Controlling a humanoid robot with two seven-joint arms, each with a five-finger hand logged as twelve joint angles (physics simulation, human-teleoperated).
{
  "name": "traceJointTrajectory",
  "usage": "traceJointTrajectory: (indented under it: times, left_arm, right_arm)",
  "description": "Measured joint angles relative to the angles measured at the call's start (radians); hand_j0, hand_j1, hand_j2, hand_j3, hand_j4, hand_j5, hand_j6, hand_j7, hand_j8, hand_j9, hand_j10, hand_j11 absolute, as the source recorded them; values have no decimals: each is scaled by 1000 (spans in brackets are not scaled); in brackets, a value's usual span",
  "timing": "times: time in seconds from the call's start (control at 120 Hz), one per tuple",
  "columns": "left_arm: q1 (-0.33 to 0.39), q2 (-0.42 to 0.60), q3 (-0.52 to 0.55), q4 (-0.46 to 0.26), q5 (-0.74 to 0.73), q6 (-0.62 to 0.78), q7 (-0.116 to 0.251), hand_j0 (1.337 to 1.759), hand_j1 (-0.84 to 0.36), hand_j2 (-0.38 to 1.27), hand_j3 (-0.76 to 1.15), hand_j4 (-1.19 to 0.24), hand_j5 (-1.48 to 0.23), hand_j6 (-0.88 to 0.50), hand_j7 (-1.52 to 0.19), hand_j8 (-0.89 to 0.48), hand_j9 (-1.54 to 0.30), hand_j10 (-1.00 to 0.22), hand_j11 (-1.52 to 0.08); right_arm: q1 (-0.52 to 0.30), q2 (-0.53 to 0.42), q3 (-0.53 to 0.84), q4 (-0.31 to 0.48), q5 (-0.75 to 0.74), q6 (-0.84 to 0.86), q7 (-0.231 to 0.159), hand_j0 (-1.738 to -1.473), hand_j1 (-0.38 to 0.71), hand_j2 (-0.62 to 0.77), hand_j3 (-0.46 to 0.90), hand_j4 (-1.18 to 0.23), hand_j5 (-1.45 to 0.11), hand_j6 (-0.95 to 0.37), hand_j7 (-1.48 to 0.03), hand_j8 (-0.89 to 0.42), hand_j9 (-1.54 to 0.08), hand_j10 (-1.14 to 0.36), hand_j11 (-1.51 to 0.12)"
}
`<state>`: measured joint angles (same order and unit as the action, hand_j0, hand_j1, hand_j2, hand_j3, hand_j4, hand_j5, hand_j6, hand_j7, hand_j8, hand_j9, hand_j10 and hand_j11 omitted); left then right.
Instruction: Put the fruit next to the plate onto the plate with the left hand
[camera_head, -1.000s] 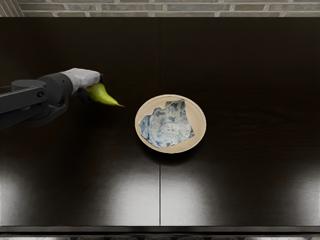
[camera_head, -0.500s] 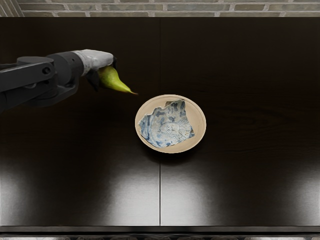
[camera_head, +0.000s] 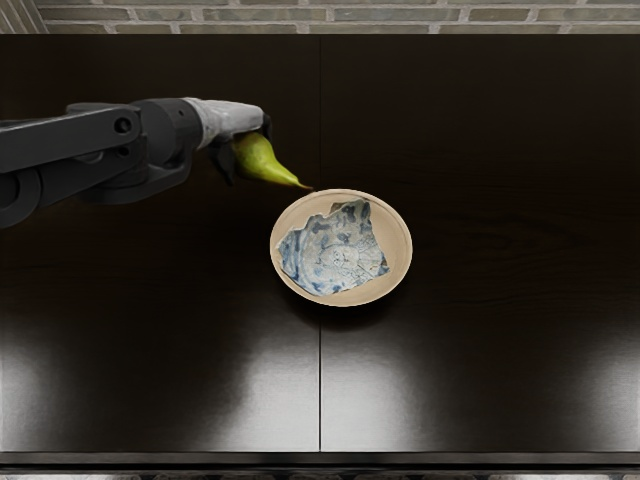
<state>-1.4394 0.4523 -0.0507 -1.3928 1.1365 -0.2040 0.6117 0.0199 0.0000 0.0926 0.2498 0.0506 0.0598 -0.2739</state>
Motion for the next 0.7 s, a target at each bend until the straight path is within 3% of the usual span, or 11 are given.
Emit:
traceJointTrajectory:
  times: [0.242,0.417,0.525,0.7]
  left_arm:
    - [-8,-100,0,24,-21,0,0,1640,-409,312,0,-194,-1066,-158,-1036,-418,-1045,-719,-1046]
    - [-6,-173,1,61,-22,2,0,1635,-476,443,0,-137,-1110,-110,-1066,-367,-1088,-732,-1093]
    - [-9,-200,1,74,-23,4,-1,1634,-418,311,0,-150,-1129,-128,-1083,-387,-1108,-748,-1114]
    - [-14,-245,1,91,-22,7,-1,1634,-404,249,0,-158,-1137,-141,-1097,-391,-1127,-761,-1135]
  right_arm:
    - [0,0,0,0,0,0,-1,-1658,-314,-6,0,-29,-38,-29,-38,-29,-38,-29,-38]
    - [0,0,0,-1,0,0,-1,-1658,-314,-6,0,-29,-38,-29,-38,-29,-38,-29,-38]
    - [0,0,0,-1,0,0,0,-1658,-314,-6,0,-29,-38,-29,-38,-29,-38,-29,-38]
    - [0,0,1,-1,0,0,0,-1658,-314,-6,0,-29,-38,-29,-38,-29,-38,-29,-38]
